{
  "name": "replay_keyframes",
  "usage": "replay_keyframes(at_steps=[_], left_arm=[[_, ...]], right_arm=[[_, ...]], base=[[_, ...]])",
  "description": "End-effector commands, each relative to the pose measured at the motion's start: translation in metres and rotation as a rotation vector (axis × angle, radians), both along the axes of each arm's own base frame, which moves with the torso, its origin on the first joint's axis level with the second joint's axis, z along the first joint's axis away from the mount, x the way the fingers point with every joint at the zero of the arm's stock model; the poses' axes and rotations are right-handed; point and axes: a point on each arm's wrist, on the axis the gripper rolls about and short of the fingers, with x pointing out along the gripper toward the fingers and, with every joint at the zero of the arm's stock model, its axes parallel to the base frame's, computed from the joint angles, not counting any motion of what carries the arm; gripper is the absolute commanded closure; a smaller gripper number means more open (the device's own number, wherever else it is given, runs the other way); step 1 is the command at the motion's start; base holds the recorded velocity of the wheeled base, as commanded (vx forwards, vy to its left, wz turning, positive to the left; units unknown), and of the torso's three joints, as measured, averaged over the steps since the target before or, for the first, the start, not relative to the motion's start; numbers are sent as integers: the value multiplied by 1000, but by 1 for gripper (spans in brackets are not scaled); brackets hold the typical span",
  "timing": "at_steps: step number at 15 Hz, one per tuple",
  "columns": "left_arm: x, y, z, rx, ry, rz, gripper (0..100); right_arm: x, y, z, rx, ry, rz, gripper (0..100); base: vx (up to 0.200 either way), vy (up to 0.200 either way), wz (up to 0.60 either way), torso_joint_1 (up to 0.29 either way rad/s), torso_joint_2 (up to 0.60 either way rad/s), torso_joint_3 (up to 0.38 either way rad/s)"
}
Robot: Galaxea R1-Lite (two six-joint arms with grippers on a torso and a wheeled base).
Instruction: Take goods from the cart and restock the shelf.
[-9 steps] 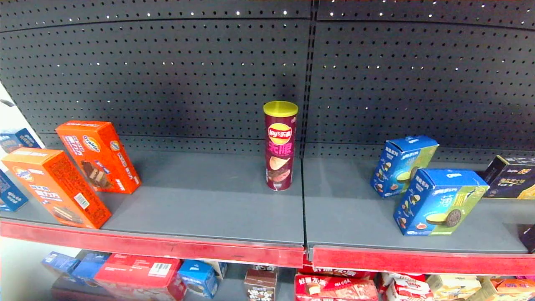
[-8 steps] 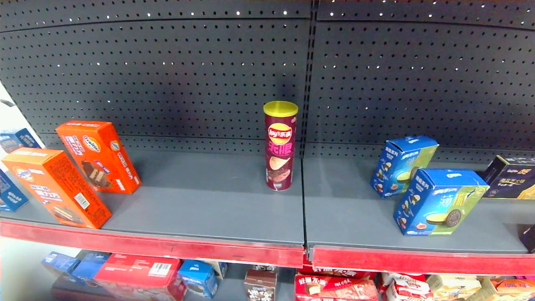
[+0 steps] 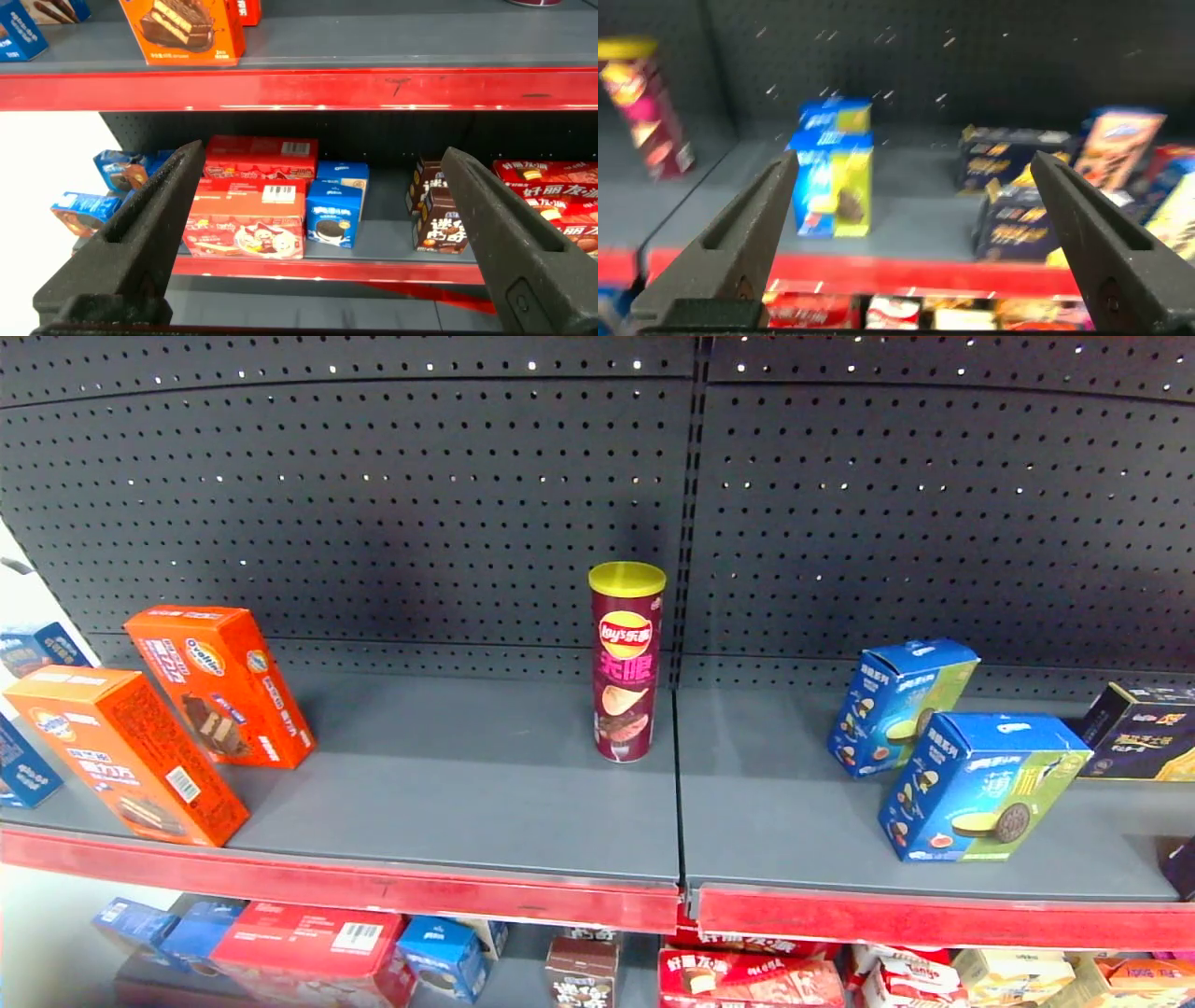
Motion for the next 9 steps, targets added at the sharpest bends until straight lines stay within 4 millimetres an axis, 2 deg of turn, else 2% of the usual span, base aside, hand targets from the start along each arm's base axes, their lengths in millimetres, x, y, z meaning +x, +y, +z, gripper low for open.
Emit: replay_keyframes(at_steps=[1,4,6,9], left_arm=[[0,0,0,0,0,0,0],[0,0,0,1,0,0,0],[0,0,0,0,0,0,0],[0,0,0,0,2,0,0]], right_arm=[[15,-1,34,11,28,-60,0],[24,-1,67,56,185,-139,0],[21,1,66,59,266,-180,0],[10,7,54,65,282,-219,0]], base=[[0,0,0,0,0,0],[0,0,0,0,0,0],[0,0,0,0,0,0],[0,0,0,0,0,0]])
